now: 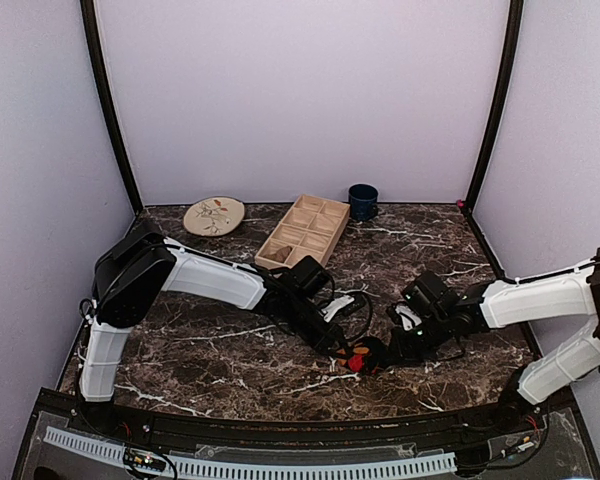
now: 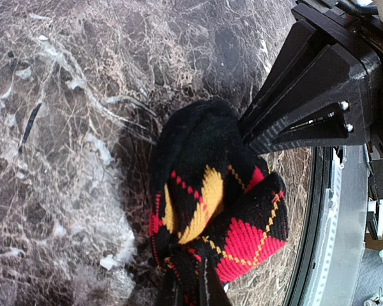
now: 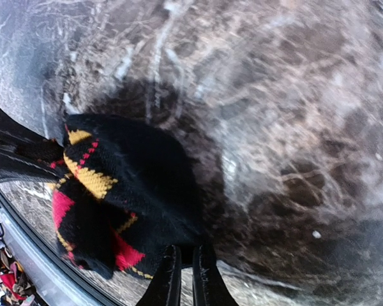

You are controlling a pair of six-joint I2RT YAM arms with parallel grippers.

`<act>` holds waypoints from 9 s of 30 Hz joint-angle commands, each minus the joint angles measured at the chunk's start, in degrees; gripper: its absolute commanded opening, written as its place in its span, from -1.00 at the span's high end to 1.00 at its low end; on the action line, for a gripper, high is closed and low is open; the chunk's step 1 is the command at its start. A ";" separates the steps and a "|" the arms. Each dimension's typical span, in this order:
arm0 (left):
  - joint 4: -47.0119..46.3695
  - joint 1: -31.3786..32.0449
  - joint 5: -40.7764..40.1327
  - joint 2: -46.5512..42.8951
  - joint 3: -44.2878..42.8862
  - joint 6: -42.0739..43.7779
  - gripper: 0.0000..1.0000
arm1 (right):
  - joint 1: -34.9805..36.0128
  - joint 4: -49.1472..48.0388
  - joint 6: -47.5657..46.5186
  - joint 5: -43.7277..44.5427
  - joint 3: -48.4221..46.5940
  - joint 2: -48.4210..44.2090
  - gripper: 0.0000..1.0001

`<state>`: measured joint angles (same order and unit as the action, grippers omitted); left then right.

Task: Roll the socks
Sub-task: Roll the sock at the center of the board.

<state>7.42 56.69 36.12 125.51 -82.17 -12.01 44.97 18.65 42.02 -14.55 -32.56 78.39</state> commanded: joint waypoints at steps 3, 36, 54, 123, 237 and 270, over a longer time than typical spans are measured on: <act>5.52 0.44 -1.97 1.88 0.11 0.53 1.00 | 0.54 -3.91 -1.16 -0.77 -1.20 4.31 0.84; 4.57 0.62 -5.88 -7.46 3.25 -1.11 0.60 | 0.07 -1.28 -7.02 2.66 -7.43 14.75 0.86; 12.37 0.88 -12.03 -4.36 1.18 -4.02 1.00 | -0.83 -0.18 -4.95 10.14 -6.54 10.06 0.46; 21.75 0.14 -4.26 2.53 -6.86 0.79 1.00 | 28.74 -7.68 -26.60 38.29 -8.73 10.60 -0.19; 24.44 -1.18 -3.03 5.62 -8.28 -2.60 0.73 | 31.76 -22.33 -8.27 40.32 0.49 14.18 0.76; 10.48 -1.38 -16.76 -7.65 -0.31 -14.84 0.41 | 30.16 -26.19 33.60 35.02 20.92 -7.64 0.80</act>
<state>19.55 53.30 20.40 122.26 -85.25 -28.40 75.77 -10.68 67.94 21.69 -16.53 72.84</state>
